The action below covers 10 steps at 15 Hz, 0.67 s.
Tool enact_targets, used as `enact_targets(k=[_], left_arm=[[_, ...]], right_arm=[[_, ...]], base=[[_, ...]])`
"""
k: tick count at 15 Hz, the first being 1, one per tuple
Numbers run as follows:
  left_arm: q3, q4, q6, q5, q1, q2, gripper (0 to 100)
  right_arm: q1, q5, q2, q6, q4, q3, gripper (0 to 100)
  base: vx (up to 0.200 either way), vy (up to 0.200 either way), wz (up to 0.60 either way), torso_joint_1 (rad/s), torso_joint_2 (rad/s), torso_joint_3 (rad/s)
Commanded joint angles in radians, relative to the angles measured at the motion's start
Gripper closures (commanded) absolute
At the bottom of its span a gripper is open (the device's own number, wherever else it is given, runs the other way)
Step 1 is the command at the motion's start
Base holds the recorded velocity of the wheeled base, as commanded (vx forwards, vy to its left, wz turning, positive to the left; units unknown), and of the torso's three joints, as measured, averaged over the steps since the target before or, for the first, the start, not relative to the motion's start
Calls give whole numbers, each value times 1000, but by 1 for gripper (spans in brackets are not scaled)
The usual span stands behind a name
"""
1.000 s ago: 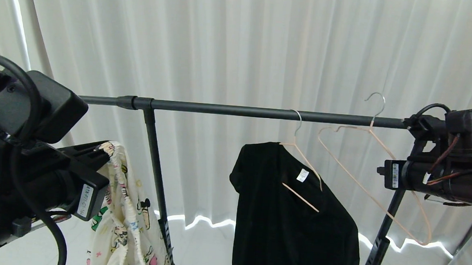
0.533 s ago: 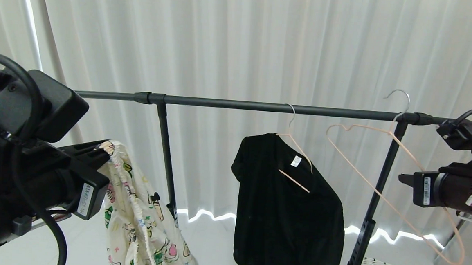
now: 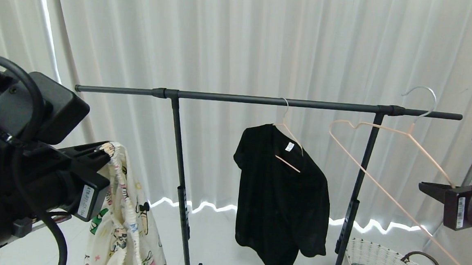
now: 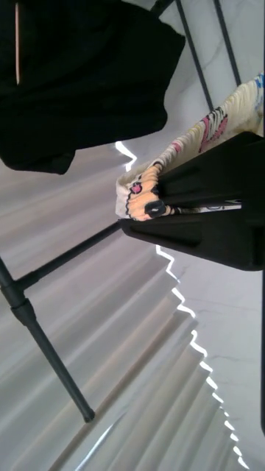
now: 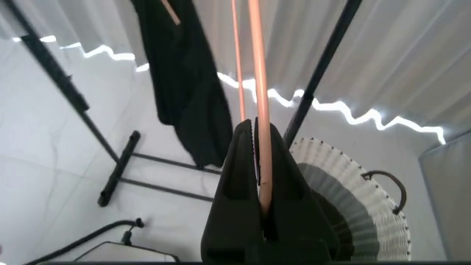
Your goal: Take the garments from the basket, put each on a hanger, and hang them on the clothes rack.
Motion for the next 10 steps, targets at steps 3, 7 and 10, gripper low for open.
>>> enact_targets(k=[3, 7, 10], left_arm=[[5, 0, -3, -4, 0, 14, 100], [23, 0, -17, -30, 1, 37, 100], [-30, -2, -140, -16, 26, 129, 100]], right_arm=[[137, 1, -113, 0, 23, 17, 100], [407, 1, -165, 3, 33, 43, 100], [596, 1, -185, 8, 31, 131, 100]], base=[[-133, 0, 0, 3, -3, 0], [0, 0, 0, 0, 0, 0], [0, 0, 0, 0, 0, 0]])
